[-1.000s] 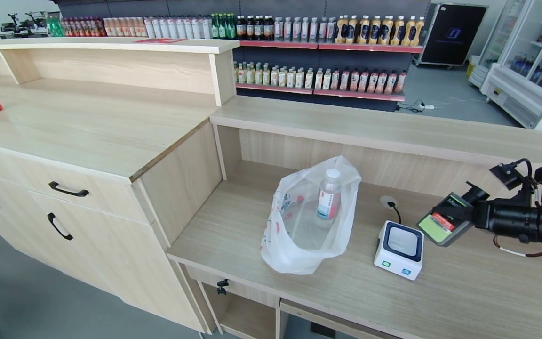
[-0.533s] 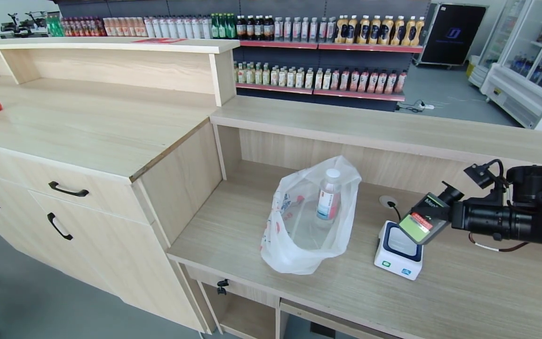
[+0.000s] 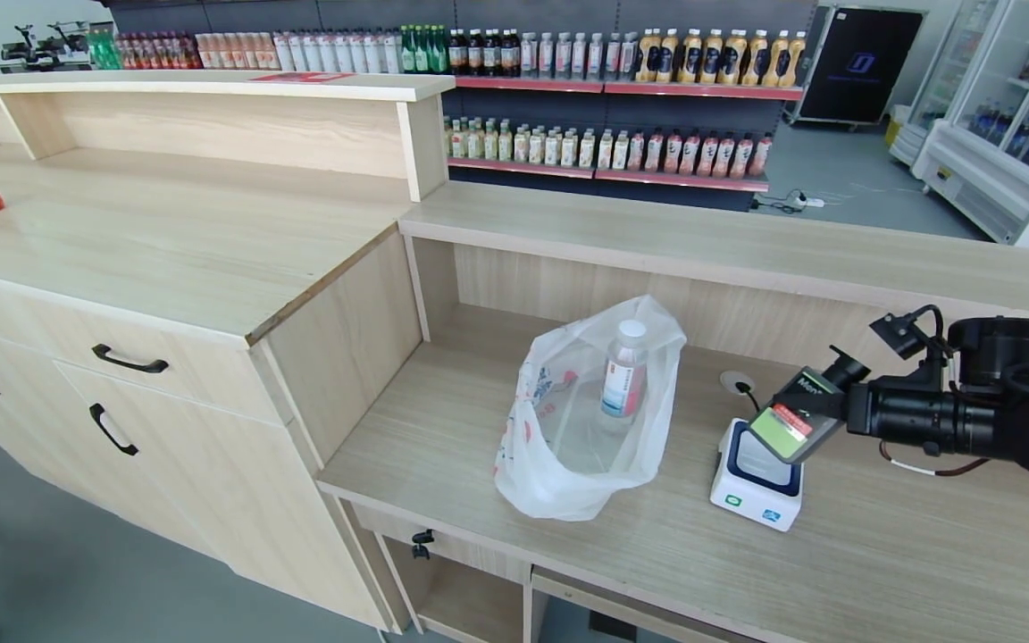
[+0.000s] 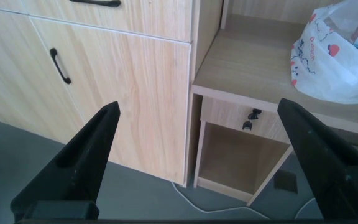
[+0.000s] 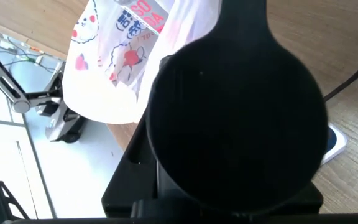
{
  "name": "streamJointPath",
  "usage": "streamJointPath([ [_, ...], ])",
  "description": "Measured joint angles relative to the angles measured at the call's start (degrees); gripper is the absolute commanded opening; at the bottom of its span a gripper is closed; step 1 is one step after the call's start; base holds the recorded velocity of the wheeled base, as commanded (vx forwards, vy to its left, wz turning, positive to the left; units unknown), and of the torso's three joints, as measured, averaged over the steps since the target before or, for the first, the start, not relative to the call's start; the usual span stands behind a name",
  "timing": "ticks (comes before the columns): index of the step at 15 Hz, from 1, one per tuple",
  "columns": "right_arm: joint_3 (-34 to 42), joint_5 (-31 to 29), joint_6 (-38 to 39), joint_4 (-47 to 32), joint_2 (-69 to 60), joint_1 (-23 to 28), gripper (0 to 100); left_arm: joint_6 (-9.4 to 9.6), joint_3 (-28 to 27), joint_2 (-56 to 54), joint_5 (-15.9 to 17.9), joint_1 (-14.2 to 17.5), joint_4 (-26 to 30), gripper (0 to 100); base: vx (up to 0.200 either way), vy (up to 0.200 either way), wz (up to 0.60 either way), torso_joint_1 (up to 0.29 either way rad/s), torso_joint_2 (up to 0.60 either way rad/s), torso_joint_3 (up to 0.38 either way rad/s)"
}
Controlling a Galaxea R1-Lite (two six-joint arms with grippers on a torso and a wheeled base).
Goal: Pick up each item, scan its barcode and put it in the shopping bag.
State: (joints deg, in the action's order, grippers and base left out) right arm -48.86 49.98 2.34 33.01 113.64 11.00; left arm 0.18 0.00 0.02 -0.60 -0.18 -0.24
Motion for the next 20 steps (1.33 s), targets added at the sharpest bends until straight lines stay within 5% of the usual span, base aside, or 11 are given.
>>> streamJointPath([
  [10, 5.60, -2.26, -4.74, 0.27, -4.72, -0.37, 0, 0.00, 0.00, 0.00, 0.00, 0.00, 0.02, 100, 0.000, 0.000, 0.00, 0.000, 0.00, 0.000],
  [13, 13.28, -10.95, -27.22, 0.40, -17.18, 3.39, 0, -0.02, 0.00, 0.00, 0.00, -0.02, 0.00, 100, 0.000, 0.000, 0.00, 0.000, 0.00, 0.000],
  [15, 18.60, -14.46, -40.11, -0.66, -25.77, 10.83, 0, -0.02, 0.00, 0.00, 0.00, -0.02, 0.00, 100, 0.000, 0.000, 0.00, 0.000, 0.00, 0.000],
  [18, 21.66, -16.13, -45.12, 0.35, -34.82, 16.02, 0, -0.02, 0.00, 0.00, 0.02, 0.02, 0.00, 100, 0.000, 0.000, 0.20, 0.001, 0.00, 0.001],
  [20, 22.27, -16.37, -43.89, 0.54, -37.90, 13.25, 0, -0.02, 0.00, 0.00, 0.02, 0.00, 0.02, 100, 0.000, 0.000, 0.60, 0.002, 0.00, 0.009],
])
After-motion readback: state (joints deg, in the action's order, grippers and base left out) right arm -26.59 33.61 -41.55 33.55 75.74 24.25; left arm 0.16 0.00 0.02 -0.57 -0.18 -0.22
